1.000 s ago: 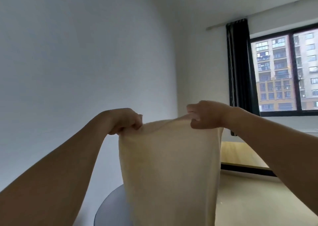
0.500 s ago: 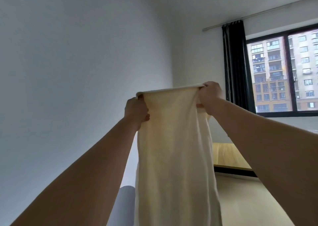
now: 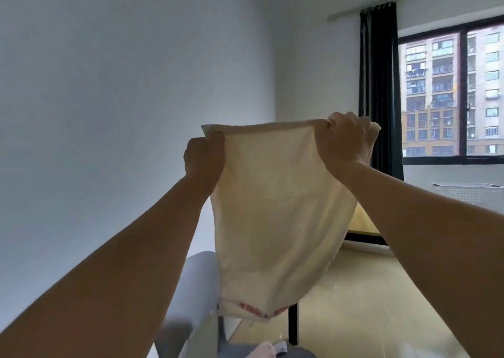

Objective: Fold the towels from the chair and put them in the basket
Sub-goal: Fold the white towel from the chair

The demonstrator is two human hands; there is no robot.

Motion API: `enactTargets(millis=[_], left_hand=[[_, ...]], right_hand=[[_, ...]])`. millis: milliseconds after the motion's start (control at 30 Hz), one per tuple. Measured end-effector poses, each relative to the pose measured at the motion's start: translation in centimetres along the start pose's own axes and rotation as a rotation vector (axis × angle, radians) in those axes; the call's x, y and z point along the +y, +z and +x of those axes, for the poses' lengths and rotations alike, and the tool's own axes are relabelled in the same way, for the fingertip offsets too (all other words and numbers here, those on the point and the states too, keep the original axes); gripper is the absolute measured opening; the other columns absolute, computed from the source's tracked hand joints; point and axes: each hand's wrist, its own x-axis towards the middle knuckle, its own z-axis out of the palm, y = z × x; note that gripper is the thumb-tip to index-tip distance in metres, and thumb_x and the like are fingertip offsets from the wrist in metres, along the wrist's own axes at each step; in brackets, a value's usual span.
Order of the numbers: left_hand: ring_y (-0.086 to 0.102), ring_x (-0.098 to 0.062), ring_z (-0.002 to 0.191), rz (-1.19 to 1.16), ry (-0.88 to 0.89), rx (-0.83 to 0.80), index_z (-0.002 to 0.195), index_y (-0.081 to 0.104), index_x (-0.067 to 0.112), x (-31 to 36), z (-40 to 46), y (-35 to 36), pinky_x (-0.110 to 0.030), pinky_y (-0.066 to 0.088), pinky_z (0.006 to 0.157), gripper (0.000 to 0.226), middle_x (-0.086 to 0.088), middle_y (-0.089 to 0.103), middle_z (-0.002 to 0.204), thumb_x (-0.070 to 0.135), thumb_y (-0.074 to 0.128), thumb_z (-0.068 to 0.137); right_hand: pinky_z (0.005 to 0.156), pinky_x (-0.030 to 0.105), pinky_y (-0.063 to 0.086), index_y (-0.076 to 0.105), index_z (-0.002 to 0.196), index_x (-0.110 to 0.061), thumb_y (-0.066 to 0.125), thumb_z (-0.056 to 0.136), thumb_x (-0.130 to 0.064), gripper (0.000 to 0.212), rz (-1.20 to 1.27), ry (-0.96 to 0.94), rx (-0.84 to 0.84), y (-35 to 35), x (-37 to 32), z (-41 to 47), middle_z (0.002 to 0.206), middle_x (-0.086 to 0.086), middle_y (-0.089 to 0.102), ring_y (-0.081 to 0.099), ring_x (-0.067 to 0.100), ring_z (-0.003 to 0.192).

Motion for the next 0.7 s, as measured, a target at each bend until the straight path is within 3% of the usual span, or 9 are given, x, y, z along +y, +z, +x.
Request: enactTargets(millis=[67,133,233,333,467,533,600,700], left_hand=[[0.038,-0.019,0.071,-0.082,-0.079,-0.062,0.079,0.048,0.014,-2.0,-1.9,-0.2,-0.033,0.032,0.062,0.020,-0.001,0.039,0.071,0.032,0.044,0.088],[0.038,-0.019,0.075,-0.096,-0.188,-0.088,0.084,0.049,0.016,-5.0,-4.2,-0.3,-0.036,0.030,0.065,0.013,-0.005,0.040,0.077,0.030,0.048,0.085],[0.045,-0.021,0.072,-0.066,-0.385,-0.167,0.078,0.054,0.013,-11.1,-8.2,0.0,-0.036,0.032,0.067,0.016,-0.008,0.048,0.074,0.029,0.054,0.081],[0.051,-0.021,0.075,0.047,-0.612,-0.416,0.081,0.062,0.016,-18.3,-13.0,0.6,-0.033,0.036,0.067,0.014,-0.010,0.057,0.080,0.029,0.055,0.079],[0.061,-0.027,0.096,0.272,-0.812,-0.582,0.115,0.059,0.001,-27.7,-19.0,0.8,-0.031,0.049,0.079,0.031,-0.013,0.064,0.112,0.022,0.053,0.093],[0.064,-0.027,0.096,0.362,-0.851,-0.653,0.108,0.062,0.001,-31.1,-21.5,0.3,-0.031,0.052,0.081,0.030,-0.012,0.067,0.109,0.021,0.056,0.087],[0.067,-0.024,0.091,0.416,-0.861,-0.662,0.097,0.065,0.009,-34.9,-23.2,-0.3,-0.034,0.055,0.084,0.037,-0.007,0.070,0.100,0.033,0.061,0.069],[0.065,-0.023,0.095,0.477,-0.840,-0.552,0.110,0.061,0.026,-42.0,-23.8,-0.5,-0.039,0.053,0.090,0.048,-0.003,0.067,0.109,0.046,0.049,0.068]], right_hand=[[0.084,0.042,0.040,0.039,0.053,-0.016,0.035,0.084,-0.026,0.032,0.001,-0.098,-0.106,0.3,1.3,-2.6,0.055,0.000,0.044,0.045,0.027,0.067],[0.074,0.037,0.043,0.038,0.054,-0.017,0.039,0.084,-0.026,0.031,-0.074,-0.198,-0.320,0.8,3.0,-5.4,0.054,0.003,0.048,0.048,0.028,0.060],[0.059,0.031,0.037,0.039,0.057,-0.018,0.043,0.084,-0.033,0.032,-0.199,-0.227,-0.829,2.0,6.2,-10.1,0.063,0.001,0.050,0.050,0.025,0.063],[0.059,0.027,0.038,0.048,0.062,-0.023,0.047,0.085,-0.031,0.025,-0.226,-0.087,-1.301,3.1,9.0,-15.7,0.069,-0.005,0.051,0.049,0.014,0.063],[0.054,0.026,0.045,0.054,0.064,-0.023,0.052,0.085,-0.027,0.022,-0.294,-0.008,-1.625,5.3,12.5,-23.8,0.071,-0.002,0.056,0.054,0.015,0.062],[0.053,0.024,0.041,0.051,0.061,-0.022,0.052,0.083,-0.025,0.022,-0.371,-0.021,-1.758,6.3,14.2,-27.3,0.067,-0.002,0.053,0.050,0.015,0.058],[0.052,0.023,0.036,0.046,0.061,-0.023,0.051,0.083,-0.021,0.023,-0.440,-0.016,-1.835,7.3,15.8,-30.2,0.064,-0.002,0.048,0.046,0.013,0.055],[0.061,0.025,0.039,0.055,0.073,-0.018,0.046,0.086,-0.017,0.016,-0.474,-0.006,-1.869,9.5,18.7,-33.2,0.076,0.000,0.055,0.050,0.017,0.064]])
